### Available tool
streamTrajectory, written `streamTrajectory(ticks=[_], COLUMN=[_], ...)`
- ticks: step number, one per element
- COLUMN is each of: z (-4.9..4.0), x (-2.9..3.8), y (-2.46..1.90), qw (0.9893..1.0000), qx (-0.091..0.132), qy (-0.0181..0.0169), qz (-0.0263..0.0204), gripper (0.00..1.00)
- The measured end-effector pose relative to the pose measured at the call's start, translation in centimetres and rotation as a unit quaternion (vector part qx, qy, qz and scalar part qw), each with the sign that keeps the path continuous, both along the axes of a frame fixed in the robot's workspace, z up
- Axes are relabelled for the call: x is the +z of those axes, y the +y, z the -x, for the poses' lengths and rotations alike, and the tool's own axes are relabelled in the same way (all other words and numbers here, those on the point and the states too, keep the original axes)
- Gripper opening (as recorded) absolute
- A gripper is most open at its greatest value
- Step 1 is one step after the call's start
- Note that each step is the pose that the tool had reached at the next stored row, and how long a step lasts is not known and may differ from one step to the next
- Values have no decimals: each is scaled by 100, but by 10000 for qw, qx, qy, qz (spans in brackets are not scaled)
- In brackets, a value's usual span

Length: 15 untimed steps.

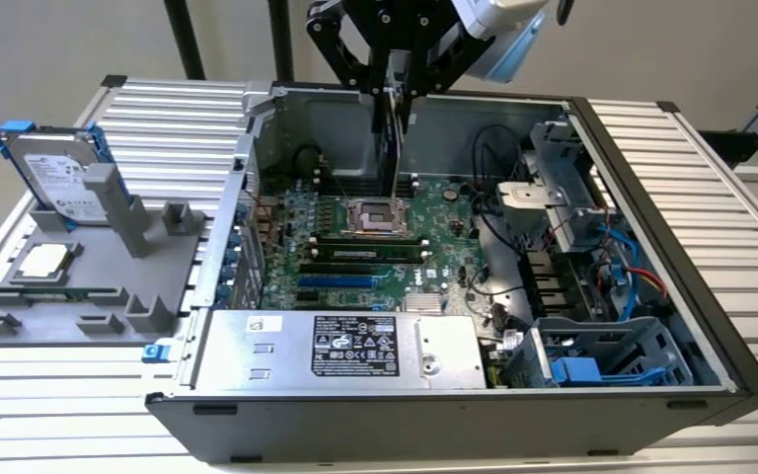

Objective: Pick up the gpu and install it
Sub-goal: 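Pick up the gpu and move the gpu toward the slot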

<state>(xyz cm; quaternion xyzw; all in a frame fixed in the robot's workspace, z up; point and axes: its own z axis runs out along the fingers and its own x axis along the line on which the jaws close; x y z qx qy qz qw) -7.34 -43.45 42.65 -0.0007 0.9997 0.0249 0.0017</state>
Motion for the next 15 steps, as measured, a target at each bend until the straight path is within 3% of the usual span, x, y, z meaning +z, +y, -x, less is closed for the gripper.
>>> streamTrajectory(ticks=[15], z=[-5], x=[0], y=[0], qw=[10000], qx=[20], qy=[0], qz=[0], gripper=[0])
